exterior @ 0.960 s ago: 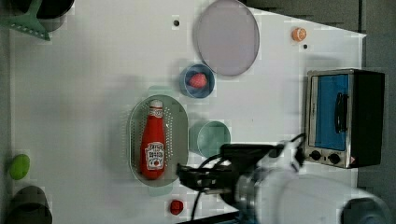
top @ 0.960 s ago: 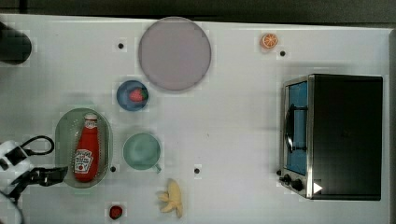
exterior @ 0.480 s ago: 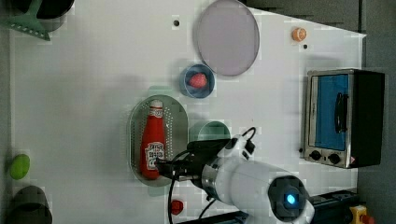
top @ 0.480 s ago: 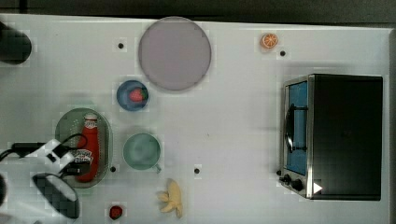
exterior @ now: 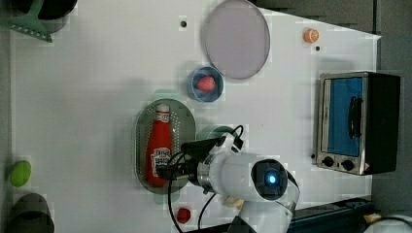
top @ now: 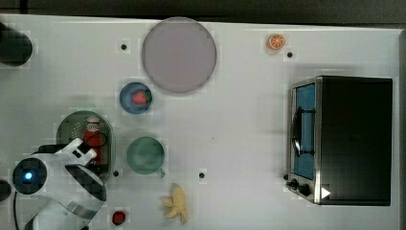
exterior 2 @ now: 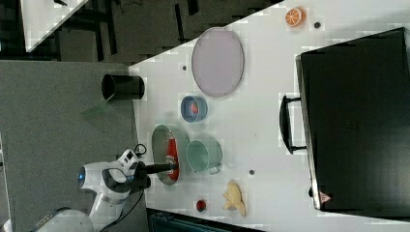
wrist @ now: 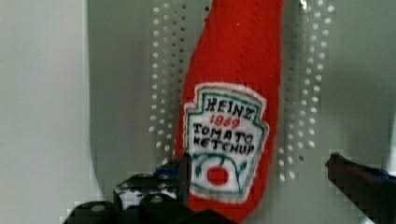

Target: Pick ketchup from strainer and place it on the table

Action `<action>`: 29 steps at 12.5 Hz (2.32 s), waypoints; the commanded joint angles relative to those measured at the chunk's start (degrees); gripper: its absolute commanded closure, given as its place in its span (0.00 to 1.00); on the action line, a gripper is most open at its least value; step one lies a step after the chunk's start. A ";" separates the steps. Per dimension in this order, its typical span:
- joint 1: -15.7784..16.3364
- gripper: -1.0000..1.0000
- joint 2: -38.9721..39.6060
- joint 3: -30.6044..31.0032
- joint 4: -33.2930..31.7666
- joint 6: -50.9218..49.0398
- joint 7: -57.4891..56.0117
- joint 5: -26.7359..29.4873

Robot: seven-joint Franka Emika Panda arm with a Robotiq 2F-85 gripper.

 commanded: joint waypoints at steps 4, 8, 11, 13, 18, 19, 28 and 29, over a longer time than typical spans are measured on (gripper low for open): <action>1.16 0.00 7.29 -2.28 3.94 4.10 10.50 -7.57; 3.44 0.00 12.19 -5.01 7.14 4.05 13.23 -10.12; 3.80 0.29 11.84 -5.39 7.26 3.79 13.52 -10.49; 3.63 0.40 11.38 -4.57 7.38 3.62 13.52 -10.48; 2.04 0.40 1.23 -1.35 7.39 -1.84 13.53 -7.22; 1.44 0.40 -1.60 0.14 7.53 -4.76 13.53 -4.14; -3.56 0.40 -13.34 -1.24 21.67 -28.22 7.54 14.07; -4.28 0.40 -13.34 -2.52 23.75 -31.51 4.97 14.06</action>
